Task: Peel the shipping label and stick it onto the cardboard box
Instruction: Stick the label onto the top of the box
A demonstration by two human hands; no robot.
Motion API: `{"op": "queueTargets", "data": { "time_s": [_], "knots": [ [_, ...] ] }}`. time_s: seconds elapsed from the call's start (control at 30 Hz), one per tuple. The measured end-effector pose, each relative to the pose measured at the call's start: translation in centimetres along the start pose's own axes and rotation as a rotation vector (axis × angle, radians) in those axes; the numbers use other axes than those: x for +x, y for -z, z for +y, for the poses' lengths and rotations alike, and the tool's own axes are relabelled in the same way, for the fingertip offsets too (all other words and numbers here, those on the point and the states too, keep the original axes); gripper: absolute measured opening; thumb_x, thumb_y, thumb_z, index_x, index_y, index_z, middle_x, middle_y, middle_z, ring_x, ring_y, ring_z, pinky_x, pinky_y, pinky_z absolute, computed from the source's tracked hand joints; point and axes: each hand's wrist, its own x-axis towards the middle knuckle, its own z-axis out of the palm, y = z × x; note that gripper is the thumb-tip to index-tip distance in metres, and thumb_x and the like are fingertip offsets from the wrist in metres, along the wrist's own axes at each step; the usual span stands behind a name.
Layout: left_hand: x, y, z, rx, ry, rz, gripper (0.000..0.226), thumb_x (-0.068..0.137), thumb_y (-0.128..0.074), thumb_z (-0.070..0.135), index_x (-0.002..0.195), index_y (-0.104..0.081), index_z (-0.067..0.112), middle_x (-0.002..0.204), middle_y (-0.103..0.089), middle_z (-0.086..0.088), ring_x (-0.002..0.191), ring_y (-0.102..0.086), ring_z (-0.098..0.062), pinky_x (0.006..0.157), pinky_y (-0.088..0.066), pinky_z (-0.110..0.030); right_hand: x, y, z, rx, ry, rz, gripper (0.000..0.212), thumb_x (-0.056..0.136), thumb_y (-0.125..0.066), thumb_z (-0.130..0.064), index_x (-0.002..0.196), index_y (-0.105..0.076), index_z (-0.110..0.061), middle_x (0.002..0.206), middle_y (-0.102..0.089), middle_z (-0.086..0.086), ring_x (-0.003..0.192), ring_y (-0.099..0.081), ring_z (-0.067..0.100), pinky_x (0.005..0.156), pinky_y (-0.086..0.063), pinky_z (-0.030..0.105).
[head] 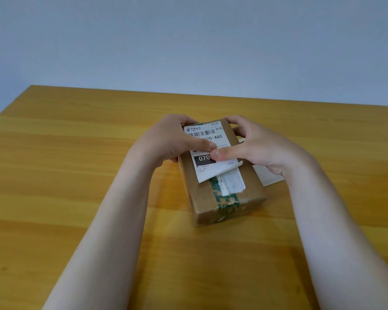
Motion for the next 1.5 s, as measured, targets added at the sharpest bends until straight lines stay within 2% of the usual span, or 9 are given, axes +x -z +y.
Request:
{"op": "queueTargets", "data": {
  "time_s": [0.17,0.37,0.5,0.8,0.93,1.1,1.37,1.43,1.5],
  "knots": [
    [0.2,-0.3,0.1,-0.001,0.019,0.047,0.051,0.074,-0.093,0.038,0.118,-0.07,0.027,0.095,-0.081,0.001,0.081,-0.081,-0.019,0.078,-0.067,-0.053,0.1,-0.1,0.0,0.022,-0.012,0.044,0.081,0.066,-0.096,-0.048,0.137,-0.057,-0.043,0.126,-0.07,-0.013,0.101,-0.077,0.013,0.093,-0.063,0.046],
    [0.3,-0.3,0.0,-0.004,0.03,0.053,0.048,0.073,-0.093,0.039,0.113,-0.07,0.026,0.093,-0.081,-0.001,0.079,-0.081,-0.019,0.077,-0.067,-0.052,-0.1,-0.1,-0.1,0.01,-0.019,0.05,0.073,0.069,-0.095,-0.045,0.132,-0.057,-0.043,0.125,-0.07,-0.013,0.101,-0.077,0.013,0.09,-0.063,0.044],
    [0.2,-1.2,0.3,0.032,0.027,0.11,0.043,0.075,-0.089,0.048,0.103,-0.069,0.021,0.085,-0.08,-0.002,0.077,-0.079,-0.023,0.069,-0.065,-0.046,-0.2,-0.1,-0.2,0.016,-0.032,0.094,0.058,0.071,-0.094,-0.044,0.117,-0.062,-0.031,0.115,-0.075,-0.004,0.091,-0.079,0.014,0.073,-0.063,0.038],
    [0.5,-2.2,0.5,0.061,0.017,0.139,0.038,0.079,-0.082,0.056,0.085,-0.064,0.023,0.083,-0.077,-0.001,0.079,-0.076,-0.025,0.061,-0.055,-0.039,-0.2,0.2,0.0,0.032,-0.051,0.128,0.055,0.075,-0.093,-0.038,0.113,-0.064,-0.012,0.102,-0.076,0.004,0.071,-0.075,0.011,0.053,-0.056,0.029],
    [0.7,-2.3,0.5,0.063,0.024,0.146,0.038,0.079,-0.08,0.056,0.083,-0.063,0.023,0.082,-0.077,-0.001,0.075,-0.074,-0.025,0.06,-0.053,-0.037,-0.2,0.3,0.0,0.036,-0.045,0.124,0.055,0.075,-0.093,-0.04,0.111,-0.064,-0.011,0.101,-0.077,0.005,0.069,-0.076,0.01,0.051,-0.056,0.027],
    [1.0,-3.0,0.5,0.119,0.011,0.211,0.047,0.081,-0.075,0.063,0.069,-0.054,0.023,0.067,-0.066,0.006,0.063,-0.059,-0.018,0.061,-0.041,-0.03,-0.2,0.3,0.0,0.072,-0.048,0.124,0.047,0.081,-0.089,-0.04,0.103,-0.065,-0.007,0.077,-0.078,-0.004,0.062,-0.075,0.011,0.049,-0.055,0.026],
    [1.0,-3.0,0.5,0.135,0.017,0.207,0.046,0.084,-0.073,0.062,0.07,-0.056,0.022,0.07,-0.067,0.005,0.064,-0.059,-0.02,0.064,-0.041,-0.031,-0.2,0.6,0.1,0.121,-0.066,0.098,0.026,0.091,-0.082,-0.034,0.084,-0.061,-0.019,0.099,-0.08,0.006,0.064,-0.07,0.023,0.051,-0.056,0.031],
    [0.9,-3.0,0.6,0.131,0.015,0.214,0.046,0.084,-0.072,0.064,0.071,-0.058,0.022,0.07,-0.067,0.006,0.066,-0.06,-0.019,0.065,-0.042,-0.031,0.0,0.3,0.1,0.116,-0.062,0.125,0.02,0.095,-0.078,-0.032,0.087,-0.064,-0.019,0.101,-0.079,0.005,0.066,-0.07,0.022,0.051,-0.056,0.031],
    [0.9,-2.8,0.6,0.16,0.024,0.266,0.046,0.086,-0.068,0.067,0.075,-0.06,0.023,0.074,-0.068,0.008,0.07,-0.064,-0.017,0.063,-0.042,-0.031,0.2,0.1,-0.1,0.139,-0.032,0.183,0.01,0.099,-0.073,-0.031,0.103,-0.073,-0.021,0.107,-0.078,0.0,0.082,-0.075,0.021,0.058,-0.059,0.03]
  ]
}}
